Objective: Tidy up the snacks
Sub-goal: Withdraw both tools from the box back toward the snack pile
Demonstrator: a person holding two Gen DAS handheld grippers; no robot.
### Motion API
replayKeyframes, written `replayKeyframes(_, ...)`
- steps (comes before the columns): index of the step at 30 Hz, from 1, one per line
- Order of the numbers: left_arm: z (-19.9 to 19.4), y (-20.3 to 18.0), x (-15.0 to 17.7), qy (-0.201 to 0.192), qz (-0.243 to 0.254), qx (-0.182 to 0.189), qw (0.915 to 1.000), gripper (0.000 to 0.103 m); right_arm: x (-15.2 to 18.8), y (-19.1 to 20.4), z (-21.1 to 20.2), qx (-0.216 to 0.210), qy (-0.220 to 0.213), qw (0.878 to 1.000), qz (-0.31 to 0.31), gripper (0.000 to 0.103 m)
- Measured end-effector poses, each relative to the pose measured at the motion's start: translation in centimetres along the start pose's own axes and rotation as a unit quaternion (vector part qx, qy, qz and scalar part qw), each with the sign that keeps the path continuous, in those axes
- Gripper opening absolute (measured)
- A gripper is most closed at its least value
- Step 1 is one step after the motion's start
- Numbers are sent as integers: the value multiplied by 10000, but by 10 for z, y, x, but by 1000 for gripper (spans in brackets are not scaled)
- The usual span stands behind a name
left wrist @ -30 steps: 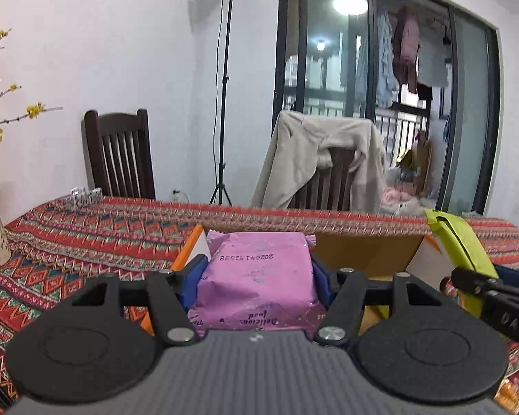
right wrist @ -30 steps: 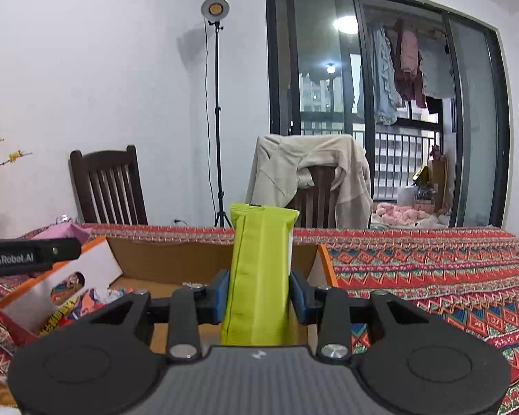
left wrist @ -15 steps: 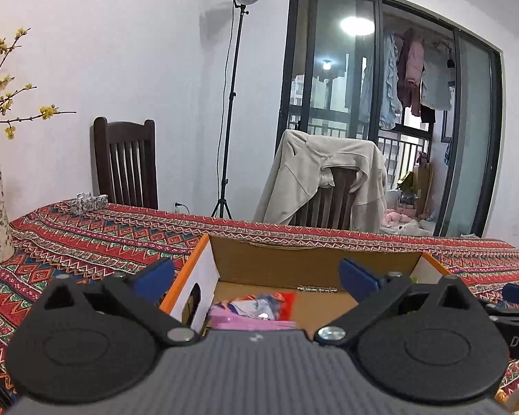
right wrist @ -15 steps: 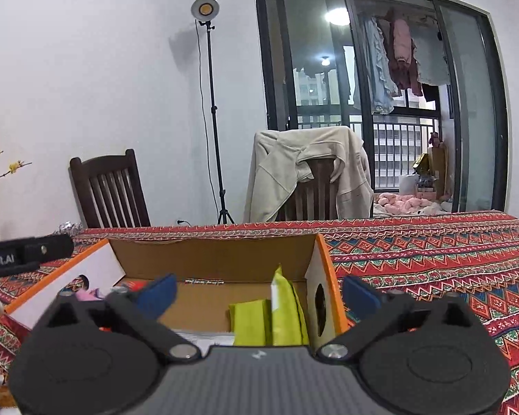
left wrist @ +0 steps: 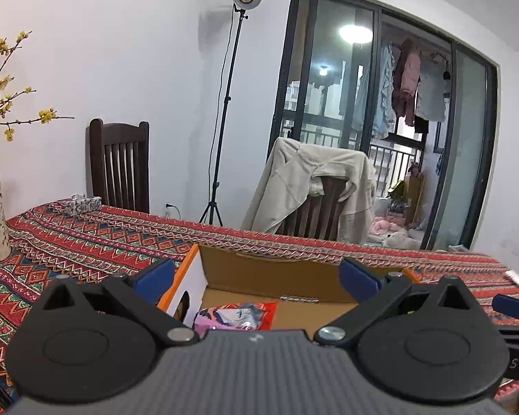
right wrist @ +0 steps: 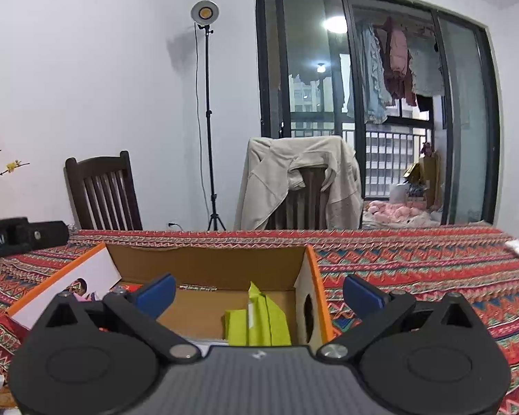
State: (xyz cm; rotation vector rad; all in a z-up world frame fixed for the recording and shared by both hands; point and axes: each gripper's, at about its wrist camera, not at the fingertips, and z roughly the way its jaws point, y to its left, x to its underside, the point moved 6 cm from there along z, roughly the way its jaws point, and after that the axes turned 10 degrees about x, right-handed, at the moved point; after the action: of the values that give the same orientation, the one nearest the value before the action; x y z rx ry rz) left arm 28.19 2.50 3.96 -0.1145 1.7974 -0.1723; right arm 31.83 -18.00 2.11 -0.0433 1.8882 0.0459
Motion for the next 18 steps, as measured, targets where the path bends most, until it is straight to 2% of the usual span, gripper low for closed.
replayKeyframes(10, -40, 1, -13, -100, -38, 49, 9999, 103, -18, -3, -42, -96, -105, 9999, 20, 103)
replayKeyframes(18, -76, 14, -2, -54, -26, 65, 10000, 103, -4, -10, -75, -66, -18, 9999, -88, 103)
